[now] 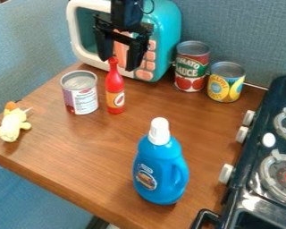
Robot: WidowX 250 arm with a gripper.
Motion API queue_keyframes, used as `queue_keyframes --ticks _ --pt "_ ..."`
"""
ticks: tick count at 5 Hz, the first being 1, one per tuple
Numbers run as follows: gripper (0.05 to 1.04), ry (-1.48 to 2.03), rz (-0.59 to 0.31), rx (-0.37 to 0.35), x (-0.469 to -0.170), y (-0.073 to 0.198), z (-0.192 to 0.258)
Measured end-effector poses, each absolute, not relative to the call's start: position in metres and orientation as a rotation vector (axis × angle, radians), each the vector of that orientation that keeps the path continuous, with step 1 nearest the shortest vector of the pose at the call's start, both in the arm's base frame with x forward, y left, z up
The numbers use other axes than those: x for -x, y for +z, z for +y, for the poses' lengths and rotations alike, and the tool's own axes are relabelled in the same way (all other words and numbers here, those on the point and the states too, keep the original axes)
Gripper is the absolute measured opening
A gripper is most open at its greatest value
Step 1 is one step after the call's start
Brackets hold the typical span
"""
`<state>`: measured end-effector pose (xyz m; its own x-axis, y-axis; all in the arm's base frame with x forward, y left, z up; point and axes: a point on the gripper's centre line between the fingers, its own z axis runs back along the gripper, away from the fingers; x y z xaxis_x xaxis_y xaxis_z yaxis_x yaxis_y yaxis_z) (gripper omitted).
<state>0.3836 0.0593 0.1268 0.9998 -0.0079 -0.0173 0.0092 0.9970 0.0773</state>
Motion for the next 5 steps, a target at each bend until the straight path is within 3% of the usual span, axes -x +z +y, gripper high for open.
queue_keyframes --ticks 3,4,5 --pt "1.001 0.060 0.101 -0.131 -0.390 0.110 0.069" --pt "0.946 0.075 0.113 -0.128 -0.390 0.105 0.069" --pt "0.665 0.065 0.097 -0.094 -0.393 0.105 0.064"
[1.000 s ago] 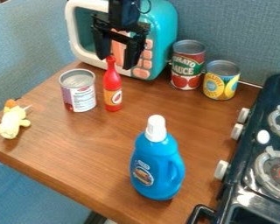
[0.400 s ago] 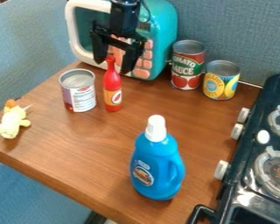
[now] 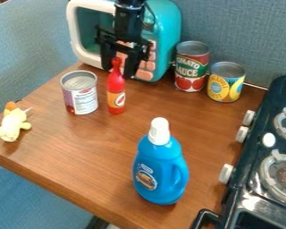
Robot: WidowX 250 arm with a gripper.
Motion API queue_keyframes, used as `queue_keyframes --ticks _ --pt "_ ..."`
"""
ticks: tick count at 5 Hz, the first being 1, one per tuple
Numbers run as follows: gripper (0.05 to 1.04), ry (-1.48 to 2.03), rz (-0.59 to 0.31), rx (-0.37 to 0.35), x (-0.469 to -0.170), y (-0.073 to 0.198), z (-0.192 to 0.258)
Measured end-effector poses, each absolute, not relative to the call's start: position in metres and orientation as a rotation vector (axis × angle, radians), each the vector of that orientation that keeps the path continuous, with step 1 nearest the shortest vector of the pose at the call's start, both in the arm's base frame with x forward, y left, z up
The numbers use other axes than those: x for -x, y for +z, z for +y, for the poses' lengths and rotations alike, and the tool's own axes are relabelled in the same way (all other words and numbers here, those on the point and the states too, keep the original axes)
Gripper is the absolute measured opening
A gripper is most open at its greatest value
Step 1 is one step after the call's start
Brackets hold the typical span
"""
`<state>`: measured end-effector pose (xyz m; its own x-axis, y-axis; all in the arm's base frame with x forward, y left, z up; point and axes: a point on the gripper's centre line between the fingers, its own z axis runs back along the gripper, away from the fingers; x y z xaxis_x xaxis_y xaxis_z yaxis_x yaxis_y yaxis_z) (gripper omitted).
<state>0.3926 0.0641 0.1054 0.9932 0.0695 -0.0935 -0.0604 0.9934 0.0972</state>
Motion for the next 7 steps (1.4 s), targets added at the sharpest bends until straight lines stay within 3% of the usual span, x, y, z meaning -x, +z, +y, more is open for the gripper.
queue_keyframes --ticks 1,2,4,5,6,7 --pt "0.391 0.060 0.093 -0.094 -0.393 0.103 0.064" --pt "0.345 0.064 0.100 -0.097 -0.392 0.103 0.065" --pt "0.345 0.049 0.098 -0.096 -0.379 0.111 0.064" --pt "0.345 0.067 0.089 -0.068 -0.356 0.126 0.075" --pt "0.345 0.045 0.118 -0.059 -0.332 0.123 0.082" --pt "0.345 0.044 0.218 -0.090 -0.305 0.105 0.098"
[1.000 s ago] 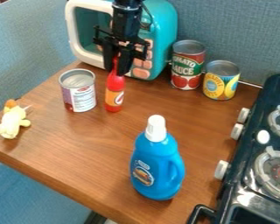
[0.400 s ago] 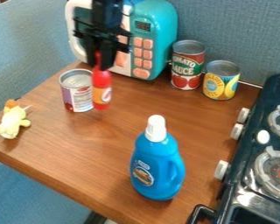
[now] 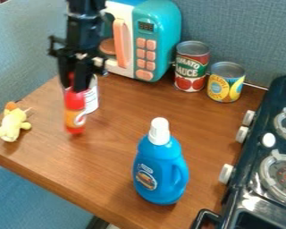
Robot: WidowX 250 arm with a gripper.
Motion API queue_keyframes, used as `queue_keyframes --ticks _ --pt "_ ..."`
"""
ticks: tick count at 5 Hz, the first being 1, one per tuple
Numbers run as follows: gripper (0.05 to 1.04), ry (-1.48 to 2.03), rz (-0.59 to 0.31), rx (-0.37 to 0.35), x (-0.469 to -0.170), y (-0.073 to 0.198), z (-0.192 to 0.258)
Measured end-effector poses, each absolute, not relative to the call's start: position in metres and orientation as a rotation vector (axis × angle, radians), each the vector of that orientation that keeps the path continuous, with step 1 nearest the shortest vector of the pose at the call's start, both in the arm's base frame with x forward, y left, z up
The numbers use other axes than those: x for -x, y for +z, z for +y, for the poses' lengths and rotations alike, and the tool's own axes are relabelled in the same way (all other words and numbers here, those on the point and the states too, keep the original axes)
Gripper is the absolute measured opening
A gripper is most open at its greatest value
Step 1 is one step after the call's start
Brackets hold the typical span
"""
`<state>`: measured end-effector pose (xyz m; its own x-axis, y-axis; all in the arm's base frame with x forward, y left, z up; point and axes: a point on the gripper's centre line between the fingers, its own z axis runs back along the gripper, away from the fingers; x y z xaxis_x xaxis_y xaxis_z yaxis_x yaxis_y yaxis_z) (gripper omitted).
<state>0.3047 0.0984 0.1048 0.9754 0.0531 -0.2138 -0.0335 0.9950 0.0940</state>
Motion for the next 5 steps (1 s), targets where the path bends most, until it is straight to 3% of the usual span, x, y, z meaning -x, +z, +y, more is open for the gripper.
queue_keyframes --ticks 1,3,5 --pt "0.345 0.018 0.256 -0.106 -0.282 0.096 0.112" --pt "0.345 0.009 0.264 -0.097 -0.266 0.095 0.115" --pt "0.392 0.036 0.260 -0.082 -0.264 0.095 0.112"
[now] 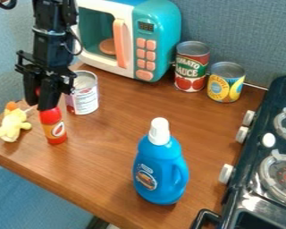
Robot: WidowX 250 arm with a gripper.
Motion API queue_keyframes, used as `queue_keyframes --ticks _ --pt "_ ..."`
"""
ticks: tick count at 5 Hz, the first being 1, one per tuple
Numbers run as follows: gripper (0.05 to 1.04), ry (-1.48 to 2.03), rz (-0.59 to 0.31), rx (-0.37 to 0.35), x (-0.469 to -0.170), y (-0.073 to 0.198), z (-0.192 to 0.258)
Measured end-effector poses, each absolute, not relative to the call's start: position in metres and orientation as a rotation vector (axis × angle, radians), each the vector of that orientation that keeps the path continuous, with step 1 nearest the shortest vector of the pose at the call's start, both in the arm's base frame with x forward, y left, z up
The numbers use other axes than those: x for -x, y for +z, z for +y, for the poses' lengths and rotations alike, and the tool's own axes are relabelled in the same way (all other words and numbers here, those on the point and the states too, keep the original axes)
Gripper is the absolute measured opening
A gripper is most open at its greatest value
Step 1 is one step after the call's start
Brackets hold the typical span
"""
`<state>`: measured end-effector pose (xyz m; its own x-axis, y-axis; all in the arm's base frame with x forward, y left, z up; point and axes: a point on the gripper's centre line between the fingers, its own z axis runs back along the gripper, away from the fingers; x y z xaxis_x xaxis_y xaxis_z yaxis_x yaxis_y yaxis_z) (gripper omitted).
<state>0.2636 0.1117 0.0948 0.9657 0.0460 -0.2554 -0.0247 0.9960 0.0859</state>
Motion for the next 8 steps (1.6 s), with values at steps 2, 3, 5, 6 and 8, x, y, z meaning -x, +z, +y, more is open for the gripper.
queue_keyframes --ticks 2,3,5,6,8 --pt "0.973 0.070 0.232 -0.047 -0.270 0.102 0.112" --pt "1.007 0.078 0.236 -0.044 -0.275 0.102 0.113" --pt "1.001 0.073 0.147 -0.004 -0.298 0.130 0.111" --pt "1.001 0.063 0.078 0.001 -0.324 0.147 0.127" --pt "1.001 0.104 0.077 -0.052 -0.345 0.127 0.159"
